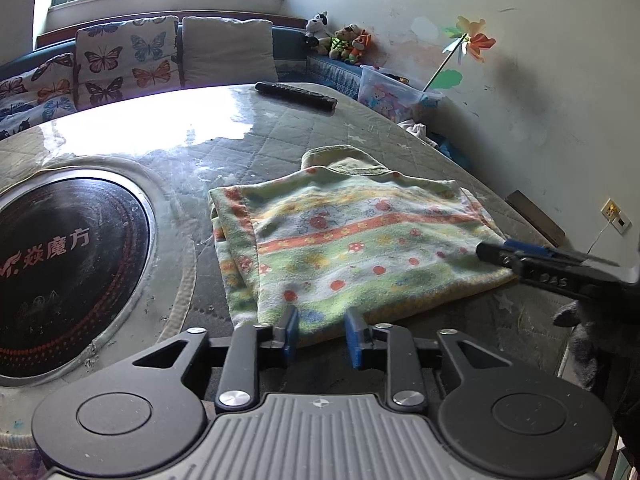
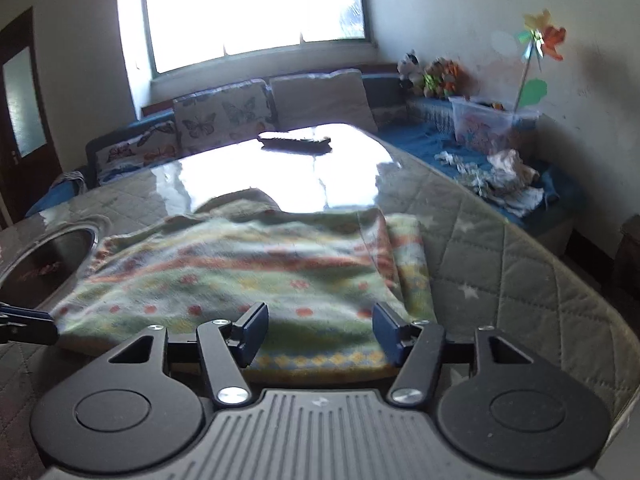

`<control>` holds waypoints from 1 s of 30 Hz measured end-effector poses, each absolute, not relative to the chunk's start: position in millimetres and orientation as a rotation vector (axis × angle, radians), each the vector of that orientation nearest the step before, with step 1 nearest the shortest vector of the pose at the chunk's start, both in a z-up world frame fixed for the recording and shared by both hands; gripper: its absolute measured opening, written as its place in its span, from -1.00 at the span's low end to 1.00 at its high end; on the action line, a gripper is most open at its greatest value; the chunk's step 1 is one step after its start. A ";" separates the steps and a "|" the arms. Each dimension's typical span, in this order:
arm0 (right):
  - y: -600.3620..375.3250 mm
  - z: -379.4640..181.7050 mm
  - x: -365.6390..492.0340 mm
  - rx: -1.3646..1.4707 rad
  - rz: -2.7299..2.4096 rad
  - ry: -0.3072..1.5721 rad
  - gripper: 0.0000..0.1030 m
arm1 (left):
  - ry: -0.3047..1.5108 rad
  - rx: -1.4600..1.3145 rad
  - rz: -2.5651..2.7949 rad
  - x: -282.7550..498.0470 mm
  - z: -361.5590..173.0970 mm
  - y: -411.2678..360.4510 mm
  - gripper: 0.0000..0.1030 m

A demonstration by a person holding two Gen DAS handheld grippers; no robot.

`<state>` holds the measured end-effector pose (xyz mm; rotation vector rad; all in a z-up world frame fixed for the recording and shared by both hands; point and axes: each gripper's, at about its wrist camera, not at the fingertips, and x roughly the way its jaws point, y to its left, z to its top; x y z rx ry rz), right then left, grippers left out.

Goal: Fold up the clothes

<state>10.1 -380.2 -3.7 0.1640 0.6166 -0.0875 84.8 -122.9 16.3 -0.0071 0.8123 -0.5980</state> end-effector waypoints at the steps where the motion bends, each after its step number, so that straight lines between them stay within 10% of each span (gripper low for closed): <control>1: -380.6 -4.5 9.8 0.168 -0.087 0.617 0.15 | 0.811 -0.009 -0.598 84.3 17.1 -121.7 -0.35; 15: -357.7 7.0 -4.7 0.135 -0.054 0.555 0.96 | 0.814 -0.007 -0.519 83.5 16.2 -108.4 0.54; 30: -335.6 1.8 -7.3 0.136 -0.037 0.590 1.00 | 0.817 0.003 -0.462 78.3 11.9 -98.8 1.00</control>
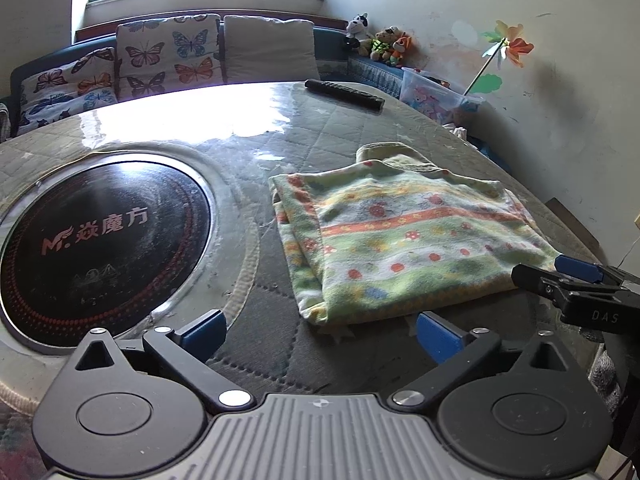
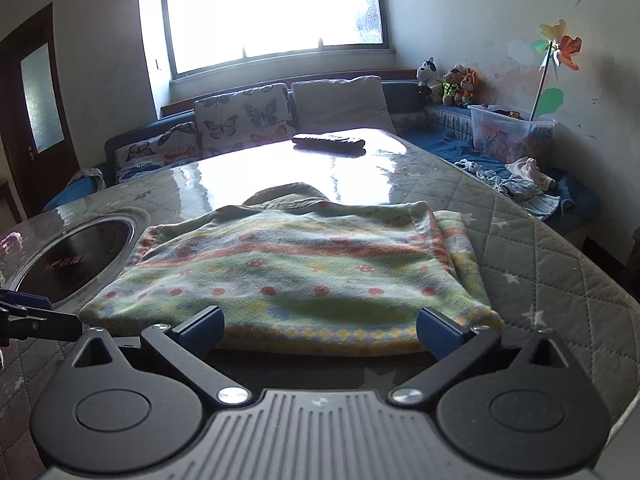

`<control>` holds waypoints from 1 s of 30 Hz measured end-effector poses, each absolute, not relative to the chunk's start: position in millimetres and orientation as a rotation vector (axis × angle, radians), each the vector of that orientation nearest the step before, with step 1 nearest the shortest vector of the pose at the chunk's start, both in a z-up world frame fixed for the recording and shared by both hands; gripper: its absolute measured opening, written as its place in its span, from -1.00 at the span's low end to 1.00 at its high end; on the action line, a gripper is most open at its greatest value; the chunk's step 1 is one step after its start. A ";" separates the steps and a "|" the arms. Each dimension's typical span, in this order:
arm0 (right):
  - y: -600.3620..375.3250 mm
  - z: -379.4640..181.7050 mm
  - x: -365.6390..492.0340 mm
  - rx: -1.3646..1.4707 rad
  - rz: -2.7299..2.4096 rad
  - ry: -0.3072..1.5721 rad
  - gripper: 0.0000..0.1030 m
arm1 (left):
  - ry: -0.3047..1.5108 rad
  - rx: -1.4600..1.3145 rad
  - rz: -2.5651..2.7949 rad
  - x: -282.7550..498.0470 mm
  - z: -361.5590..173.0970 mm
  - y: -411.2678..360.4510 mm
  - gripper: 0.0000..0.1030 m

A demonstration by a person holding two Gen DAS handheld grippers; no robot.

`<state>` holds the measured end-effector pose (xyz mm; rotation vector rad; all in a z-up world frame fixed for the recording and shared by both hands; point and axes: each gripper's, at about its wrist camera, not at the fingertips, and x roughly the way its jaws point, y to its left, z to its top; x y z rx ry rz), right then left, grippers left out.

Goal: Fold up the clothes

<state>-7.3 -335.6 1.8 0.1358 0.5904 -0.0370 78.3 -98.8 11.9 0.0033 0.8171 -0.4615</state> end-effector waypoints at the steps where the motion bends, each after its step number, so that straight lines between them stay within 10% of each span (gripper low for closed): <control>1: -333.7 1.4 -7.2 0.133 -0.035 0.595 1.00 | 0.817 0.005 -0.457 77.7 11.8 -97.9 1.00; 30: -293.3 0.1 -19.2 0.093 -0.021 0.638 1.00 | 0.809 0.010 -0.392 54.3 9.9 -74.1 1.00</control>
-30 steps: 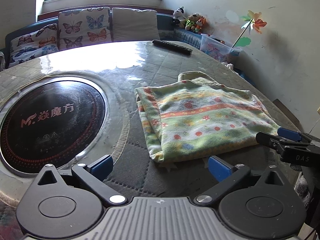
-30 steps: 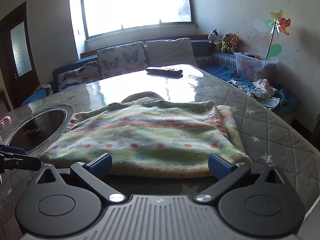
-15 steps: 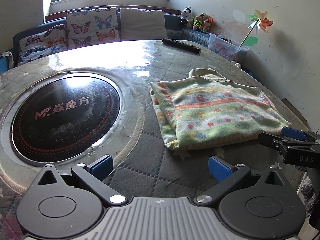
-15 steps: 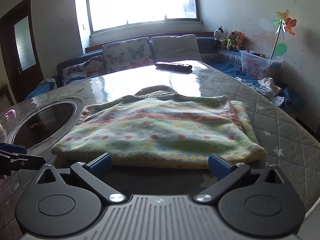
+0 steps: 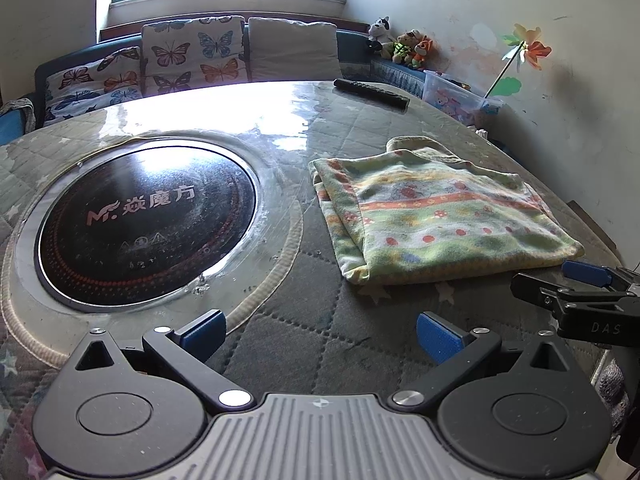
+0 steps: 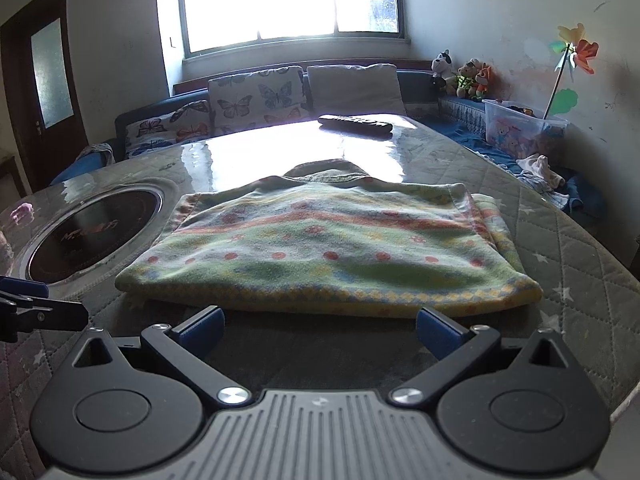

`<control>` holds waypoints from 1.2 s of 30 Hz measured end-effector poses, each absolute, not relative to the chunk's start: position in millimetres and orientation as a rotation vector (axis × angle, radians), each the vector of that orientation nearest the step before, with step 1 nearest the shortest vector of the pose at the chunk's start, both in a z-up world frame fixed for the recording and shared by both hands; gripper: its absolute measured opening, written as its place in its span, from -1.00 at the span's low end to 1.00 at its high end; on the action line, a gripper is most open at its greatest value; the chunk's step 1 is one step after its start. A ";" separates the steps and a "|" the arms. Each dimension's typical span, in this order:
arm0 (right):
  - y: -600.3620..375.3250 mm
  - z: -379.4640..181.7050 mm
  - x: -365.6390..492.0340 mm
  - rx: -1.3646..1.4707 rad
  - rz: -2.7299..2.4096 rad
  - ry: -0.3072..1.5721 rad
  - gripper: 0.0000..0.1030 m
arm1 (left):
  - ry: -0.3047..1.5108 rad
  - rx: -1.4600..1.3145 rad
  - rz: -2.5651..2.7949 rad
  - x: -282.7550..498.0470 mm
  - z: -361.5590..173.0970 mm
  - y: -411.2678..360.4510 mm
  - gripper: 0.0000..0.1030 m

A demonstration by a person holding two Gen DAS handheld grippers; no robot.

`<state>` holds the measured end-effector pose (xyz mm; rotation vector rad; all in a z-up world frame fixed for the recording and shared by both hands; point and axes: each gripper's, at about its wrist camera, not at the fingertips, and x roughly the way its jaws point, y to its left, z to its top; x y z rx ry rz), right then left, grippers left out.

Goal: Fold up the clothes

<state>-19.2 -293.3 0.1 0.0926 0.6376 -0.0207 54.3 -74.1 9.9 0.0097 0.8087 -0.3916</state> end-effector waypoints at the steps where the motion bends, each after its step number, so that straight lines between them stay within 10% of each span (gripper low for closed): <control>1: -292.4 -0.2 -19.7 0.090 -0.022 0.639 1.00 | 0.808 0.010 -0.390 53.4 10.0 -73.7 1.00; 36: -278.0 -4.5 -38.0 0.021 -0.070 0.673 1.00 | 0.786 0.036 -0.416 27.2 14.3 -83.9 1.00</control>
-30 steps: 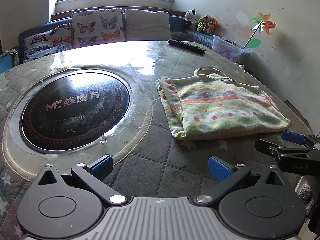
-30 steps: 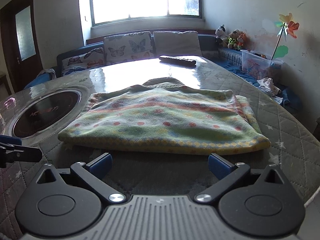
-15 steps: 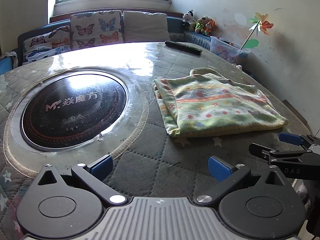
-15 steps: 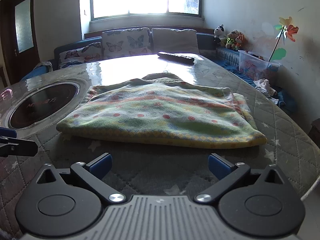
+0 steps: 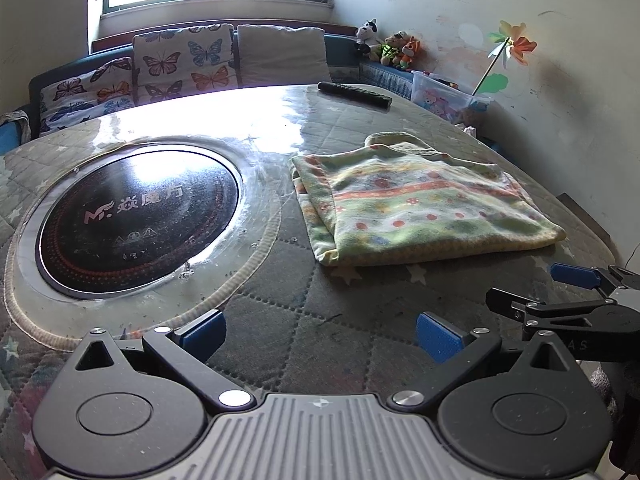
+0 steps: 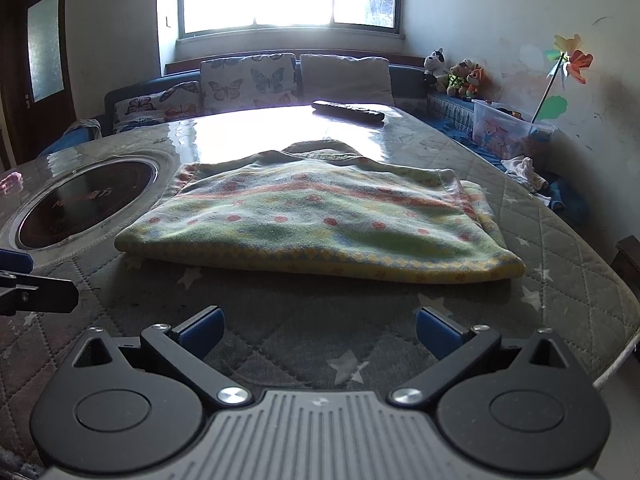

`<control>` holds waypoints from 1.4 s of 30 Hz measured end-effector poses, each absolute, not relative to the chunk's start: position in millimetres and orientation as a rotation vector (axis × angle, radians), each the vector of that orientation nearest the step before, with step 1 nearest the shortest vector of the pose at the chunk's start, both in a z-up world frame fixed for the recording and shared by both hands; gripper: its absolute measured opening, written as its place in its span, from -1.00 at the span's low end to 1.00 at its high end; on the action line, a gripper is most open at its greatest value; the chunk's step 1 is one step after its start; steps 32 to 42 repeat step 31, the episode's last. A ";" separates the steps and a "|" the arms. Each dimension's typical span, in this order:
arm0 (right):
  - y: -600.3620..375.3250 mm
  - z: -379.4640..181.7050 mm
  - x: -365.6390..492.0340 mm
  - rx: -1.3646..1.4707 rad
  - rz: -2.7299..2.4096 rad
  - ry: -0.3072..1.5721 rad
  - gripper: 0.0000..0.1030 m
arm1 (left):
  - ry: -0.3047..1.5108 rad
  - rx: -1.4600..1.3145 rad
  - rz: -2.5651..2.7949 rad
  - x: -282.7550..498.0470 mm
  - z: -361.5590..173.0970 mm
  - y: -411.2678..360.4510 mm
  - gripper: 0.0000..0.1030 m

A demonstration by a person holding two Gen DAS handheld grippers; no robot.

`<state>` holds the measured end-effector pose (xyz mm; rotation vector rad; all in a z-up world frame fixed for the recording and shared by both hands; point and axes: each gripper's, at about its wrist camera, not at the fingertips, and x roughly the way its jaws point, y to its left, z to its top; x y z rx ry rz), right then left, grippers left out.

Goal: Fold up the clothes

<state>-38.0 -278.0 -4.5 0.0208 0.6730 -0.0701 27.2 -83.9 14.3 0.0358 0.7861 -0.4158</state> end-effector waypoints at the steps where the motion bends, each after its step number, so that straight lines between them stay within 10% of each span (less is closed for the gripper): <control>1: -278.0 -4.2 -38.6 0.020 -0.071 0.672 1.00 | 0.786 0.037 -0.417 26.6 14.3 -84.4 1.00; 42: -277.4 -3.3 -50.7 0.039 -0.073 0.664 1.00 | 0.783 0.060 -0.447 12.9 13.9 -97.2 1.00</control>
